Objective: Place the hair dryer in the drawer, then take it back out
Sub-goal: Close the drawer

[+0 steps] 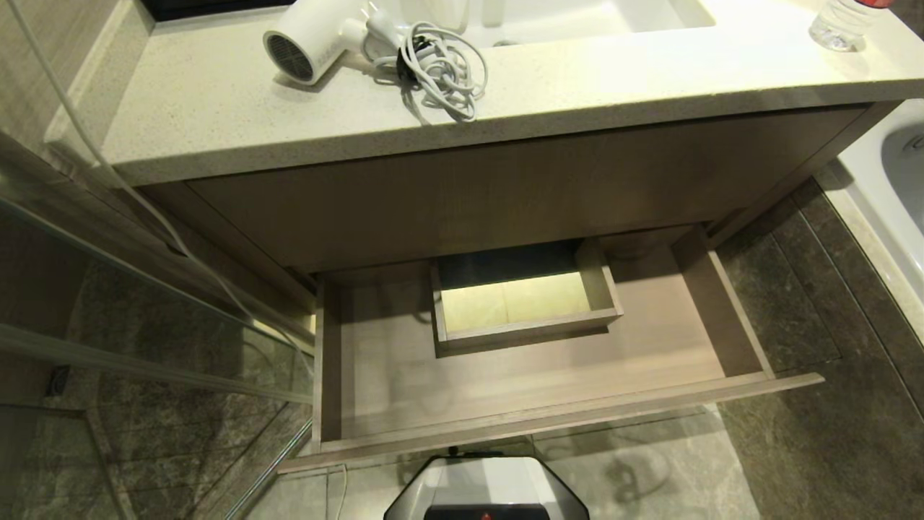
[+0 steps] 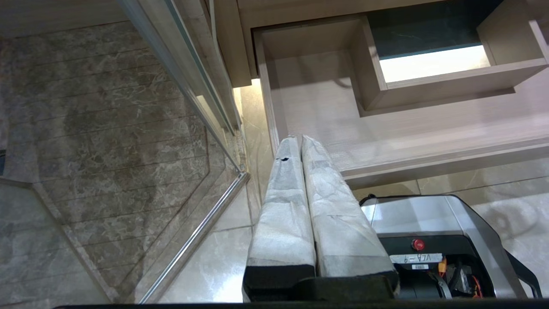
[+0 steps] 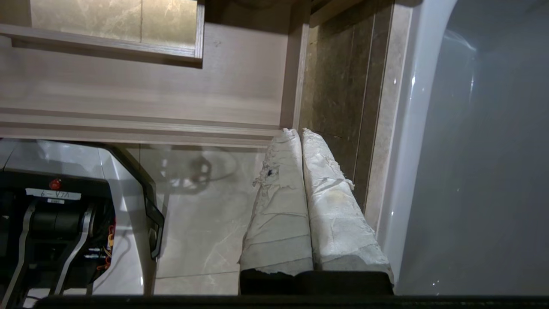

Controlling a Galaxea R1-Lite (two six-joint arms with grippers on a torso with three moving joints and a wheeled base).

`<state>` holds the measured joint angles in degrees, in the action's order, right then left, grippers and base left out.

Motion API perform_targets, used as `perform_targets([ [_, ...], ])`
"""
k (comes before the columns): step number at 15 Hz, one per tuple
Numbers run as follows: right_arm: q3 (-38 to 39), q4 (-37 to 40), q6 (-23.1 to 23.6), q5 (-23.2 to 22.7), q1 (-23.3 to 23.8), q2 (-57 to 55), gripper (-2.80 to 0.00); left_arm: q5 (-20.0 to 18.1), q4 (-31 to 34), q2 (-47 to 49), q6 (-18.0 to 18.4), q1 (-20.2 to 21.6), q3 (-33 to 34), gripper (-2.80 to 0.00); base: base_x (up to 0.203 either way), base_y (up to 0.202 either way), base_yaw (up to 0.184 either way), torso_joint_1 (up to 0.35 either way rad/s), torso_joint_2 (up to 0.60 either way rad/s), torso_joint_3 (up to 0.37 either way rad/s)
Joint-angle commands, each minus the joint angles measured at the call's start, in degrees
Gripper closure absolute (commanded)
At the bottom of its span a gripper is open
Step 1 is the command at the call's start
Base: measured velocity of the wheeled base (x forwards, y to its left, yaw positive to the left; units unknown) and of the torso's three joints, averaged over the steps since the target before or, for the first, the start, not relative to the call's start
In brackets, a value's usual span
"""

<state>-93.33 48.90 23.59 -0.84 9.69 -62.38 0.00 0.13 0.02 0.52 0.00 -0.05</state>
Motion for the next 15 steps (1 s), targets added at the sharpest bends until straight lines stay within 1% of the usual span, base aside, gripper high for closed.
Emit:
perform_targets([
  [1, 0.17, 0.15, 0.17, -0.04, 0.06, -0.02, 0.0, 0.0, 0.04, -0.02, 0.0, 0.0, 0.03, 0.0, 0.0, 0.0, 0.0, -0.047, 0.05, 0.012],
  [7, 1.15, -0.21, 0.14, -0.04, 0.06, 0.61, 0.0, 0.0, 0.02, -0.02, 0.0, 0.0, 0.03, 0.0, 0.0, 0.0, 0.0, -0.202, 0.34, 0.134],
  [15, 1.84, -0.29, 0.14, -0.04, 0.06, 1.03, 0.0, 0.0, -0.05, -0.02, 0.0, 0.0, 0.05, 0.0, 0.0, 0.0, 0.0, -0.327, 0.53, 0.194],
])
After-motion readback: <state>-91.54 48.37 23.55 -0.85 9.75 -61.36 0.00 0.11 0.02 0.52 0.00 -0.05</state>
